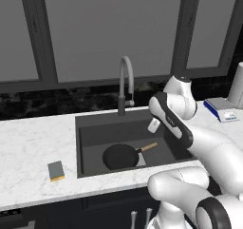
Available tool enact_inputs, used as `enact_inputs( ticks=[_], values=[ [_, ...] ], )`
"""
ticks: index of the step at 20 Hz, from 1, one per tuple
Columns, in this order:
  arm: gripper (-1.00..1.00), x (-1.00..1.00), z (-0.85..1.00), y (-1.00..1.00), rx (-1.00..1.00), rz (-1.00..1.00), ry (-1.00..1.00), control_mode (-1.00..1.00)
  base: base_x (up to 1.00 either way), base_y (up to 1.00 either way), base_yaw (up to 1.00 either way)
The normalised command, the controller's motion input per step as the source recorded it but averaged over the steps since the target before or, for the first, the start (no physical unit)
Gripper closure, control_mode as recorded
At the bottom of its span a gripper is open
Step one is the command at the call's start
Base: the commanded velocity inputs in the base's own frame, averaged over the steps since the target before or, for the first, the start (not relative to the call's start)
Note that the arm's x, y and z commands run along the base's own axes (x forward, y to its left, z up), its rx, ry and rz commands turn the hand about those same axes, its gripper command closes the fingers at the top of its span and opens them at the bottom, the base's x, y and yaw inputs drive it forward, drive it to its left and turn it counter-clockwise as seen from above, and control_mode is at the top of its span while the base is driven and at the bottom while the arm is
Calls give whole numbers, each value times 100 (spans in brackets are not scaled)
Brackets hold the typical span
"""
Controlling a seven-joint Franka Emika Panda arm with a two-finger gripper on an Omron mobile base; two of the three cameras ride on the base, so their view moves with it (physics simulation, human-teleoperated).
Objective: Pick the pan and sponge and place them into the sink. Then turn on the water.
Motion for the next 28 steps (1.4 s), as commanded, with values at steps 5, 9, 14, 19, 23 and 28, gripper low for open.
enact_inputs(
  ticks=[5, 9, 14, 19, 23, 28],
  values=[
    [-100, -46, 19, 46, 10, -31, 6, -100, 0, 0, 0],
    [-100, -6, 11, 76, 10, -29, 19, -100, 0, 0, 0],
    [-100, 2, 13, 92, 9, -22, 29, -100, 0, 0, 0],
    [-100, 1, 7, 100, 1, -15, 39, -100, 0, 0, 0],
    [-100, 0, -13, 100, -2, -15, 25, -100, 0, 0, 0],
    [-100, 6, -19, 83, -4, -8, 15, -100, 0, 0, 0]
  ],
)
